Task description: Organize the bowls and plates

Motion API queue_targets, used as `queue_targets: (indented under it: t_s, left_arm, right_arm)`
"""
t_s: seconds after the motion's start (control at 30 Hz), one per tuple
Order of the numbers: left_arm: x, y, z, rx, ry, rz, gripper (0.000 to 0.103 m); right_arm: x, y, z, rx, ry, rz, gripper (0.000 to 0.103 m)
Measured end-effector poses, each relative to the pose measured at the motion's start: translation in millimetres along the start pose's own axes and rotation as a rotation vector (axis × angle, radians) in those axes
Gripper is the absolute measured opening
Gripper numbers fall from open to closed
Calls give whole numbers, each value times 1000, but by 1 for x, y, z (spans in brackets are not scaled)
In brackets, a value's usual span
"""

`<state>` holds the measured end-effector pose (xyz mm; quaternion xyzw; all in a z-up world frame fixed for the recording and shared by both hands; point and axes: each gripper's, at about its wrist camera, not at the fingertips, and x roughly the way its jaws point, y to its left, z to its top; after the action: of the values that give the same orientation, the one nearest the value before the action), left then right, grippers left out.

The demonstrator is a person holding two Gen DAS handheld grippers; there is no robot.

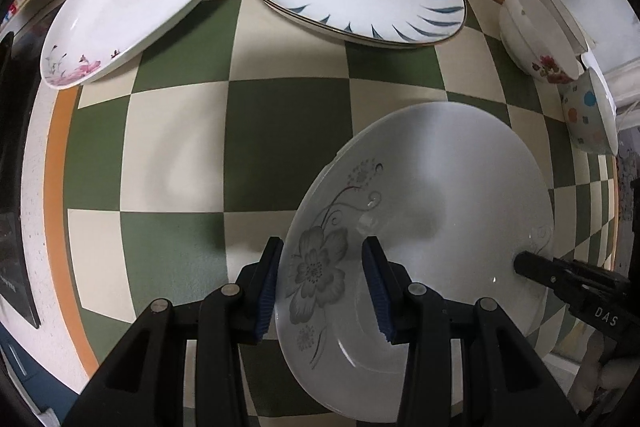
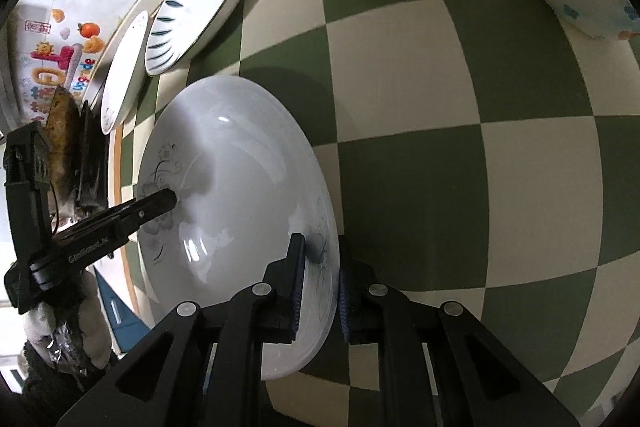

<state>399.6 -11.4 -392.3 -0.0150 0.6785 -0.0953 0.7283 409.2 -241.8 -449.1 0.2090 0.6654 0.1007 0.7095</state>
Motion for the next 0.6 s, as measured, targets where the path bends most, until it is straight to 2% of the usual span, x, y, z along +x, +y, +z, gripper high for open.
queue_targets:
  t_s: [0.1,0.17,0.3,0.37,0.43,0.47,0.5,0.6]
  left_arm:
    - [0,3,1,12,15,-24,38]
    - [-14,12,-1,16,13,-12,38]
    - [-69,42,-4,-31,-125,24,38]
    - [-93,65,2,-84,-192,37,39]
    - [-106,91,18,-143,-224,42,41]
    - [-108,106,27,-179,-237,37,41]
    - [-107,119,37,-207,-241,37,41]
    - [-92,160,58,-308,-227,31,41]
  right_arm:
    - [2,3,2,16,20,-23,19]
    - [-1,6,5,34,28,-43,19]
    - [-40,18,14,61,-55,-130,19]
    - [-65,38,23,59,-105,-108,20]
    - [-78,71,42,-2,-146,-81,30]
    - [-79,87,51,-37,-156,-71,38]
    - [-76,110,68,-90,-164,-48,42]
    - [-54,170,114,-213,-178,-8,42]
